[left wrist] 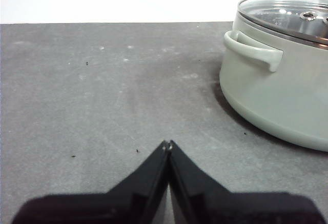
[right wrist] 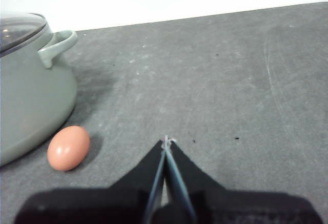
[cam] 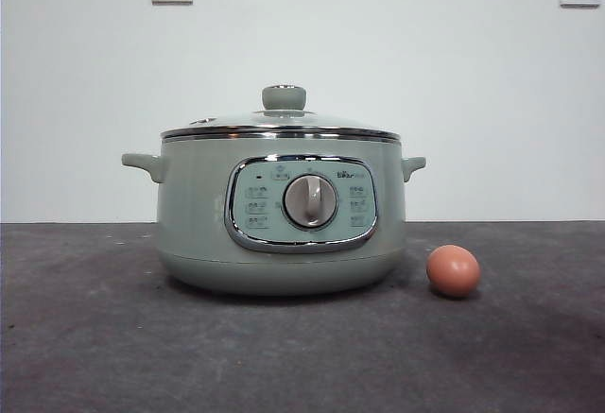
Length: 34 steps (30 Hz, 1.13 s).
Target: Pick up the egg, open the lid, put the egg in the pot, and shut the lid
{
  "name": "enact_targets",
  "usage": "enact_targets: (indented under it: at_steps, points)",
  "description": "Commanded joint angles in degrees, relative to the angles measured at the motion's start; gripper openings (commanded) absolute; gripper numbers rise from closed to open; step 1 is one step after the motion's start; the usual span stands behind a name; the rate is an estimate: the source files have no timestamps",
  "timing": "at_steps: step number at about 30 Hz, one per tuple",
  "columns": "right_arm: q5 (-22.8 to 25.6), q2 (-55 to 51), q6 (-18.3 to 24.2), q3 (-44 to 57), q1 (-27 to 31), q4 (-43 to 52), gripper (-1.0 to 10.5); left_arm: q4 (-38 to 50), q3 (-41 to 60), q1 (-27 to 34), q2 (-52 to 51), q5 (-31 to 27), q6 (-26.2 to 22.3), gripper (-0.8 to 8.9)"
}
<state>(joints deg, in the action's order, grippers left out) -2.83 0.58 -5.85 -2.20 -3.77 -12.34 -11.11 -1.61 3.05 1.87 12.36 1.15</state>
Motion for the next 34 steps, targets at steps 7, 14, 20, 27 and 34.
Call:
enact_targets:
  at_steps: [7,14,20,27,34]
  points:
    - [-2.4,-0.1,-5.3,0.5,0.0,4.4,0.0,0.4,0.2,0.1,0.0,0.2,2.6,-0.05]
    - [-3.4,0.5,-13.1,-3.6,0.0,2.3,-0.1,-0.1,-5.2,0.1,0.0,1.4,6.1,-0.06]
    - [-5.5,4.2,-12.6,-13.3,0.0,-3.6,-0.1,-7.6,-14.2,0.1,2.7,1.6,8.3,-0.06]
    - [-10.6,12.7,-4.6,-28.7,0.0,-15.6,-0.1,-16.0,-26.3,0.0,8.5,6.5,7.8,-0.06]
    - [-16.6,22.8,3.1,-44.0,0.0,-28.2,-0.1,-26.0,-40.1,0.0,16.6,11.5,2.9,-0.06]
